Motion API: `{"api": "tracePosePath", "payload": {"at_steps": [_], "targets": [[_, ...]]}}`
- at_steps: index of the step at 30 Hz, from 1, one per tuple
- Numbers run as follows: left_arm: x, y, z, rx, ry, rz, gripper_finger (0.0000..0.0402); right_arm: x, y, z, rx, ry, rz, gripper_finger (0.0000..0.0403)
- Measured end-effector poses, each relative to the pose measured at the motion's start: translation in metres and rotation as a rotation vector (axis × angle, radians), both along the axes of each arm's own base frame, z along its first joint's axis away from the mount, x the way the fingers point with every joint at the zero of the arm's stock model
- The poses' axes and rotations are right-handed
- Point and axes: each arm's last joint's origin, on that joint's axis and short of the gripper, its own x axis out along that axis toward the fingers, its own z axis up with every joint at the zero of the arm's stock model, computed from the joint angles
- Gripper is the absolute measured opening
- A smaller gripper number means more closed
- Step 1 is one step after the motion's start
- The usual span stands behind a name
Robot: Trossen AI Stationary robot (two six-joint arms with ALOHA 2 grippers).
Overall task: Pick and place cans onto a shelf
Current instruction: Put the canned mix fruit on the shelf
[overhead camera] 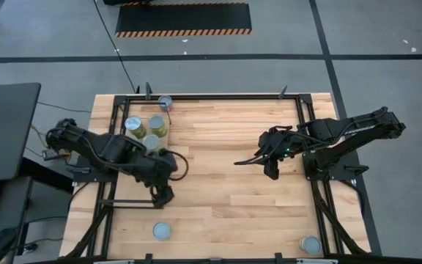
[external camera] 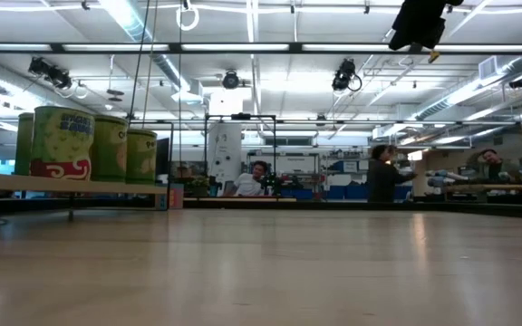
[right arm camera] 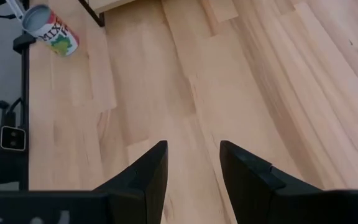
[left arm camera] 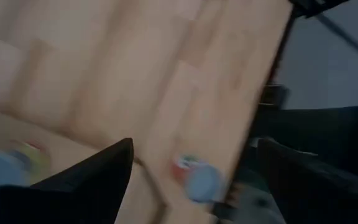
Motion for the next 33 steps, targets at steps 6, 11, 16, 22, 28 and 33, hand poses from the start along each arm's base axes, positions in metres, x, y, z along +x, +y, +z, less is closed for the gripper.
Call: {"api": "tracePosePath", "payload": {"at_steps": [6, 11, 16, 22, 28, 33], "targets": [[0.017, -0.029, 0.014, -0.301, 0.104, 0.144, 0.0345, 0.0, 0.0, 0.0, -0.009, -0.008, -0.009, 0.0154], [0.018, -0.05, 0.021, -0.467, 0.176, 0.341, 0.0345, 0.001, -0.001, 0.0, -0.048, -0.01, 0.008, 0.0154], [0.003, -0.079, 0.018, -0.545, 0.243, 0.466, 0.0345, 0.001, -0.001, 0.001, -0.088, -0.01, 0.03, 0.0154], [-0.017, -0.119, 0.006, -0.525, 0.295, 0.568, 0.0345, 0.0, 0.0, 0.001, -0.093, -0.013, 0.017, 0.0154], [-0.039, -0.155, -0.013, -0.472, 0.4, 0.636, 0.0345, -0.002, 0.009, 0.001, -0.037, -0.016, 0.003, 0.0154], [-0.052, -0.184, -0.034, -0.416, 0.44, 0.686, 0.0345, -0.005, 0.023, 0.001, 0.024, -0.017, 0.003, 0.0154]]}}
